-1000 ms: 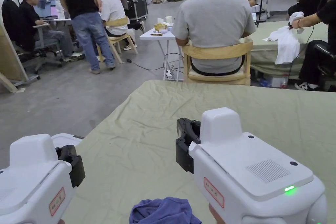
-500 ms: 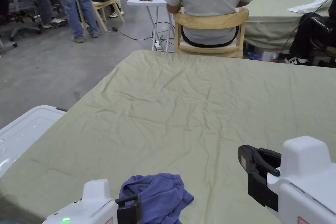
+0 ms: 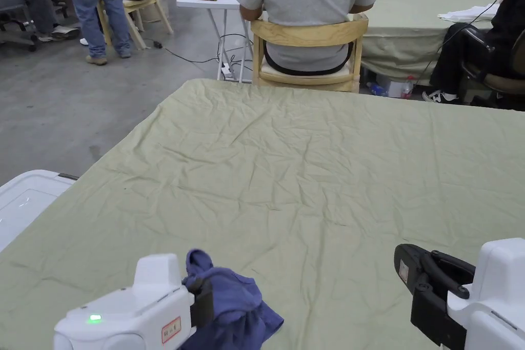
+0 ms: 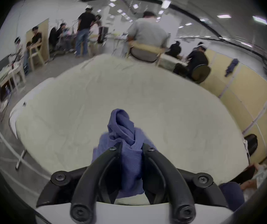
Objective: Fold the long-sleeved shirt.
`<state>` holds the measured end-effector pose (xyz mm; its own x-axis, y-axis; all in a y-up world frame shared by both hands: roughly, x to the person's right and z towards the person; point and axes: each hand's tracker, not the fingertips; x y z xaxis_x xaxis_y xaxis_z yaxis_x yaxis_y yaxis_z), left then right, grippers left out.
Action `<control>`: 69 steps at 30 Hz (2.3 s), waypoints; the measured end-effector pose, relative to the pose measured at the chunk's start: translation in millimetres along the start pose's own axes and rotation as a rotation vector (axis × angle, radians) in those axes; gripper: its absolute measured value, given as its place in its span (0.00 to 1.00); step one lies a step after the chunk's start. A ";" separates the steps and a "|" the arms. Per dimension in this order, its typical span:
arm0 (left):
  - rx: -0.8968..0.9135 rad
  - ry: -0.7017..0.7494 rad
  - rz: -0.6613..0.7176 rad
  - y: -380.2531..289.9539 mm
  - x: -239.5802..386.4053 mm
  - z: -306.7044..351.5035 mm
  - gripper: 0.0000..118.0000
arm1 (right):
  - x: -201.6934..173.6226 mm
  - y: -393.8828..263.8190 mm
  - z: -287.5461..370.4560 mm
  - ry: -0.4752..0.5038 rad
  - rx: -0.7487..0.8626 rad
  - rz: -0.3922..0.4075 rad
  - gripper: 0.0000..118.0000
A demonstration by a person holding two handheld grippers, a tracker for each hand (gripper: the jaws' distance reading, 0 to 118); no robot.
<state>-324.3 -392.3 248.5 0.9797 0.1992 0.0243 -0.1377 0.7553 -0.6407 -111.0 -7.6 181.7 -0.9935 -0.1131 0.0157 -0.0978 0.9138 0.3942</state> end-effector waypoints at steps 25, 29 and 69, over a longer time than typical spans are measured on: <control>0.142 -0.348 -0.393 424.9 -193.3 -118.7 0.16 | 122.6 -8.7 121.2 -0.274 0.174 -0.162 0.03; -0.105 -0.329 -0.413 302.7 -290.5 -180.7 0.16 | 146.5 -36.0 120.1 -0.325 0.105 -0.216 0.03; -0.203 -0.245 -0.072 -40.9 -255.4 -91.6 0.98 | 163.0 -83.0 75.0 -0.353 -0.083 -0.354 0.03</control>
<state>-555.5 -531.3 198.3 0.9183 0.3127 0.2428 -0.0135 0.6377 -0.7701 -269.3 -72.6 82.6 -0.8609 -0.2582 -0.4384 -0.4413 0.8078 0.3908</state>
